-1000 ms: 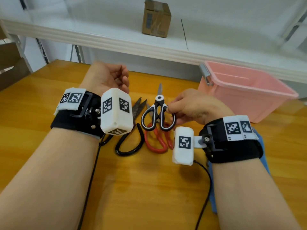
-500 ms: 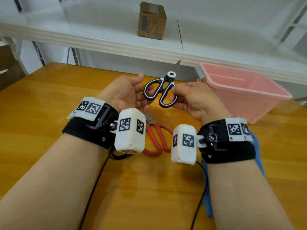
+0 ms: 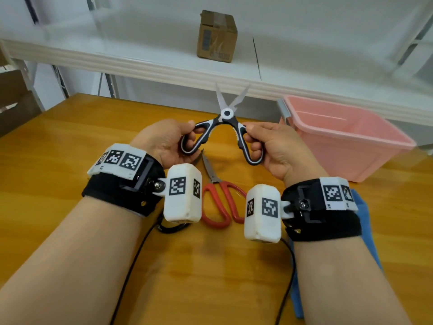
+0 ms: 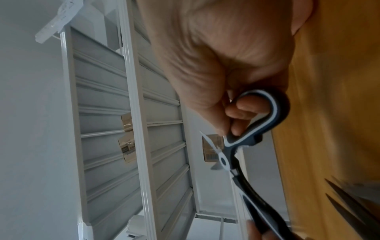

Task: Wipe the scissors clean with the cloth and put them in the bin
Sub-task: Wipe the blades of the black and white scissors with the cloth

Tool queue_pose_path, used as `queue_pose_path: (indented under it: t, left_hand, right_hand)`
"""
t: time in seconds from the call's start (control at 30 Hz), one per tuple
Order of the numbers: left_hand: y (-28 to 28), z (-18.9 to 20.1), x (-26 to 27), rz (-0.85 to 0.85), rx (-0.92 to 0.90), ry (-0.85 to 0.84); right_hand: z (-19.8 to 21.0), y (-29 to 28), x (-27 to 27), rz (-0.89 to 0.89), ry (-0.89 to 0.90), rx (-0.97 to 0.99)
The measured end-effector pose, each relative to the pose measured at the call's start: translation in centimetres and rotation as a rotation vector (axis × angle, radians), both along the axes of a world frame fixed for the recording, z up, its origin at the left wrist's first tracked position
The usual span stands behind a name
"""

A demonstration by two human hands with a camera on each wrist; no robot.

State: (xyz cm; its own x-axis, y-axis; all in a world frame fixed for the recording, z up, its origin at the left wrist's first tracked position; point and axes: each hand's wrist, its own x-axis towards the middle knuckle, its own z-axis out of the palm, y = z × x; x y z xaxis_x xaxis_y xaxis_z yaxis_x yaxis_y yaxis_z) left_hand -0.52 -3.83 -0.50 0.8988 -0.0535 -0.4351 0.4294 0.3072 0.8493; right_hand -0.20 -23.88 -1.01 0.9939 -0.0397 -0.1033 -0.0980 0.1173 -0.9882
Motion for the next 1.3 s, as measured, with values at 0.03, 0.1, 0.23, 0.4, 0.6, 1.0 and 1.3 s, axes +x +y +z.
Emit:
queue_pose_path:
  t: [0.03,0.1,0.23,0.4,0.6,1.0,1.3]
  left_hand:
    - [0.3,0.0,0.1,0.032,-0.006,-0.001]
    - [0.9,0.0,0.4,0.093,-0.043,-0.005]
    - [1.9,0.0,0.8,0.146,-0.189,-0.030]
    - [1.9,-0.2,1.3,0.258,-0.543,-0.107]
    - [-0.4,-0.2,0.5,0.022,-0.513,-0.067]
    - [-2.3,-0.8,0.3,-0.080,-0.199,-0.117]
    - [-1.7,-0.6,0.1,-0.074,-0.146,-0.015]
  right_hand:
    - [0.0,-0.3,0.0,0.006,-0.001,-0.005]
    - [0.0,-0.7,0.1,0.020,0.002,-0.012]
    - [0.1,-1.4,0.1,0.019,0.010,0.006]
    - [0.3,-0.9,0.4,-0.020,0.001,0.158]
    - [0.3,1.4,0.3,0.006,0.024,0.238]
    - [-0.2,3.2,-0.5,0.142,0.097,0.053]
    - [1.1,-1.8,-1.2,0.054,0.121,-0.417]
